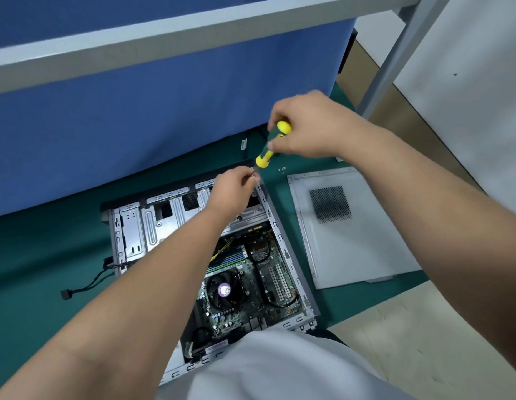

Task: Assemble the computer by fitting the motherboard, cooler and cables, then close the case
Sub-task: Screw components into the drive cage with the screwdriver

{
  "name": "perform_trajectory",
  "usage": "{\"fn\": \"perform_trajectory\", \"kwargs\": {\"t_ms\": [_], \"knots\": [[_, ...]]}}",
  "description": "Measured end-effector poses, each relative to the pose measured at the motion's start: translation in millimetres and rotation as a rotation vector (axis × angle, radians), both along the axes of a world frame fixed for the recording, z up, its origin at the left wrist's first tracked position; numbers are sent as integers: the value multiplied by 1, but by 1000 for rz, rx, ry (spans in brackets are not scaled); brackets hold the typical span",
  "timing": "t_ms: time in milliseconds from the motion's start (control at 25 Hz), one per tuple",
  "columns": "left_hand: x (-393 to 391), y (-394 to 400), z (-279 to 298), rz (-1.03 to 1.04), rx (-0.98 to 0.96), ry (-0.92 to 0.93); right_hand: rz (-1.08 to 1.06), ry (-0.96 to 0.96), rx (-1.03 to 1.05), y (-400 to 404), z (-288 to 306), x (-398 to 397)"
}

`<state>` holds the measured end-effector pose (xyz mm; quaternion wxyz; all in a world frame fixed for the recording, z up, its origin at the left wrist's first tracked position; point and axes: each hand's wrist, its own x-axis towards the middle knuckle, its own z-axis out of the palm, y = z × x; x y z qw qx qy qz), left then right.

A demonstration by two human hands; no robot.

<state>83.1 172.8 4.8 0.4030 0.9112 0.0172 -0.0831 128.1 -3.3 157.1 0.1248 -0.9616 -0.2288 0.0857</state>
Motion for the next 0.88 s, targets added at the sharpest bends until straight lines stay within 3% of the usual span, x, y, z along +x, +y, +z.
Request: {"fn": "perform_trajectory", "kwargs": {"t_ms": [80,200,360,440,640,880], "knots": [[0,7,6,-22,54,-98,-104,94,2,-30,-7,-12],[0,8,17,-182,223,-245,-233,386,42,-55,-52,-45],[-3,-16,19,-444,394,-364,-383,575,254,-40,-126,-81],[-4,-22,13,-498,385,-367,-514,653,370,-33,-150,-88],[0,-1,-15,-245,289,-293,-622,688,469,-55,-176,-72],[30,42,-54,-67,483,-25,-886,640,595,-77,-210,-10]]}}
